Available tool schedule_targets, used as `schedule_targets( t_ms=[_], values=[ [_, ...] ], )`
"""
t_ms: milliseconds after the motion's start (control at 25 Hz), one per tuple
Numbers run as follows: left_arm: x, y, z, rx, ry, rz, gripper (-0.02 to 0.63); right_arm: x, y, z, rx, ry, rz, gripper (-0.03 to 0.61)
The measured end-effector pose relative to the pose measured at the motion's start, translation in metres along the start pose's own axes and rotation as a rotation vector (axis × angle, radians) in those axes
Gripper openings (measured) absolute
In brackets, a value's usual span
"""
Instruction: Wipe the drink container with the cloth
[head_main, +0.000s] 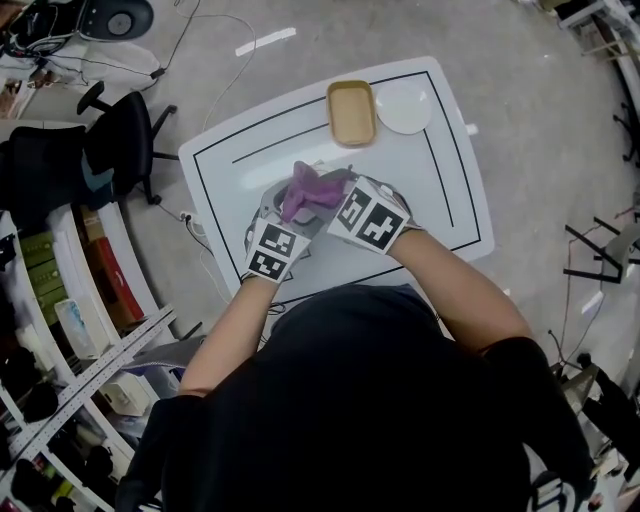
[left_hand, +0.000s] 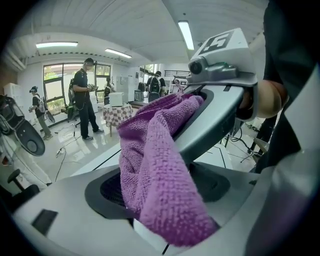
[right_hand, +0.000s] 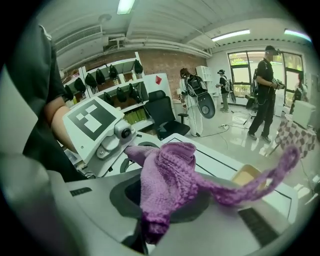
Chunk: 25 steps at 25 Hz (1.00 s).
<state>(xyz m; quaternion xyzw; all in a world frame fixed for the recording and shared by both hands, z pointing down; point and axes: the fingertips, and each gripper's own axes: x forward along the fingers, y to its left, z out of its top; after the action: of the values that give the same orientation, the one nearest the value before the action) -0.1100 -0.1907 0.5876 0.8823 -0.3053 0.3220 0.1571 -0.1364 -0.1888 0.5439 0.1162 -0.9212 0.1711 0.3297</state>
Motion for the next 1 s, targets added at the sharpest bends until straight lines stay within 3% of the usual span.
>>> schedule_targets(
  t_ms=[520,720,880,1000],
  values=[
    [-0.002,0.000,-0.005,-0.043,0.005,-0.006,0.382,-0.028,-0.026,-0.015,0.036,0.025,-0.081,0.078],
    [0.001,-0.001,-0.018,-0.045,0.062,-0.017,0.377,-0.045,-0.043,-0.027,0.086,0.005,-0.124,0.078],
    [0.000,0.001,-0.027,-0.051,0.087,0.008,0.274,-0.056,-0.053,-0.035,0.124,-0.015,-0.149,0.078],
    [-0.001,0.003,-0.028,-0.054,0.086,0.012,0.264,-0.057,-0.054,-0.038,0.127,-0.037,-0.147,0.078]
  ],
)
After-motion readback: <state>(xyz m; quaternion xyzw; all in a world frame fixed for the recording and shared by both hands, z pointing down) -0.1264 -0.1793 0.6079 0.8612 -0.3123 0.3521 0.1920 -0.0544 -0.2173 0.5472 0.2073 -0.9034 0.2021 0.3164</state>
